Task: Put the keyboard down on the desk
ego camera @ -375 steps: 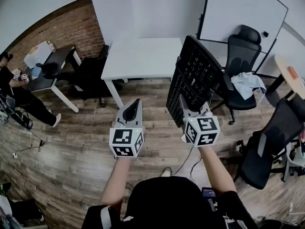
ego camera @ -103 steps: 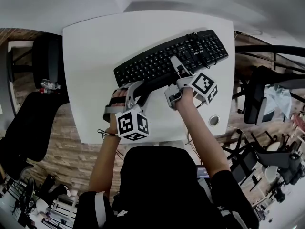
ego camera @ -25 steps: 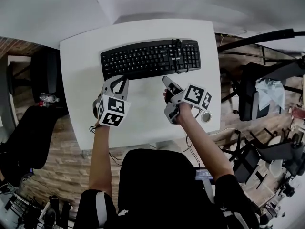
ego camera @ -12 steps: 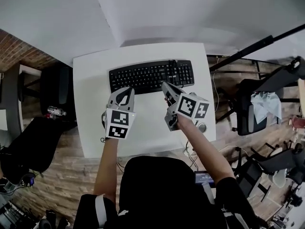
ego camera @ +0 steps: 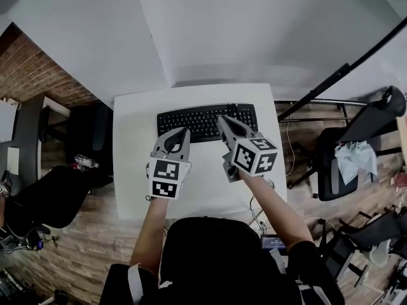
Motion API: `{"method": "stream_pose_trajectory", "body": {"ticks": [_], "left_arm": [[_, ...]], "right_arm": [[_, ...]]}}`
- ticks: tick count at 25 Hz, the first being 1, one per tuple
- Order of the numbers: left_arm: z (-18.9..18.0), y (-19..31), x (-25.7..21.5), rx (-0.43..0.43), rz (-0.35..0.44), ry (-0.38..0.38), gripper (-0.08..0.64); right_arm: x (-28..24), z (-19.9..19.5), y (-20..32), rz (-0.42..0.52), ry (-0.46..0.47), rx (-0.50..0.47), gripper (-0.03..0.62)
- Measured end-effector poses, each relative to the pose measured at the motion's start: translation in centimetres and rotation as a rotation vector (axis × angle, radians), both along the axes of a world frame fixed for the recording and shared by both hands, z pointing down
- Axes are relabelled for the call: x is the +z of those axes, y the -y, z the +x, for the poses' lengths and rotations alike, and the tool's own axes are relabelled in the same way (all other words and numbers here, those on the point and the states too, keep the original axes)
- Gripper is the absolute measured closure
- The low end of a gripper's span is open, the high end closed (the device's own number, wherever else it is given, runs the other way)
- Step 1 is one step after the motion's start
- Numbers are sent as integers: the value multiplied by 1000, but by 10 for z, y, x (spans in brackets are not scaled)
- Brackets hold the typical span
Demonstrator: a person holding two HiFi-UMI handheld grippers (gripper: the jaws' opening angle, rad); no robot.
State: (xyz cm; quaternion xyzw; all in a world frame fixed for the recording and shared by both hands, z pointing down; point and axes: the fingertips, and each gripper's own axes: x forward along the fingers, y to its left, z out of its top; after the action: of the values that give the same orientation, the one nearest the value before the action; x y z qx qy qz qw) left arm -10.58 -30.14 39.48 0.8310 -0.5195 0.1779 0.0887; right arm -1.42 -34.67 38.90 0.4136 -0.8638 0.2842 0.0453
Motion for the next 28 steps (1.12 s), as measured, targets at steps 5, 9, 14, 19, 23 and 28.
{"method": "stream_pose_trajectory", "body": {"ticks": [5,9,14,19,23,28], "left_arm": [[5,-5,-43,-49,54,-9,548],[-1,-10,-73,-84,108,-2,548],[0,-17,-110,-92,178,-5,548],[-2,-23,-142,-106,233,-23,548],[0,-27,-157,-105,263,-29,548],[4,-31,-161,-104,275,-28,548]], "right_arm": [[-47,1,-8,118,-47,-45,551],[-77,1,-10,196,-100,-49,552],[-116,4,-17,280,-112,-33,552],[-153,0,-28,376,-129,-37,551],[-166,-3,-34,394,-108,-44,552],[-172,3,-34,396,-97,-20,552]]}}
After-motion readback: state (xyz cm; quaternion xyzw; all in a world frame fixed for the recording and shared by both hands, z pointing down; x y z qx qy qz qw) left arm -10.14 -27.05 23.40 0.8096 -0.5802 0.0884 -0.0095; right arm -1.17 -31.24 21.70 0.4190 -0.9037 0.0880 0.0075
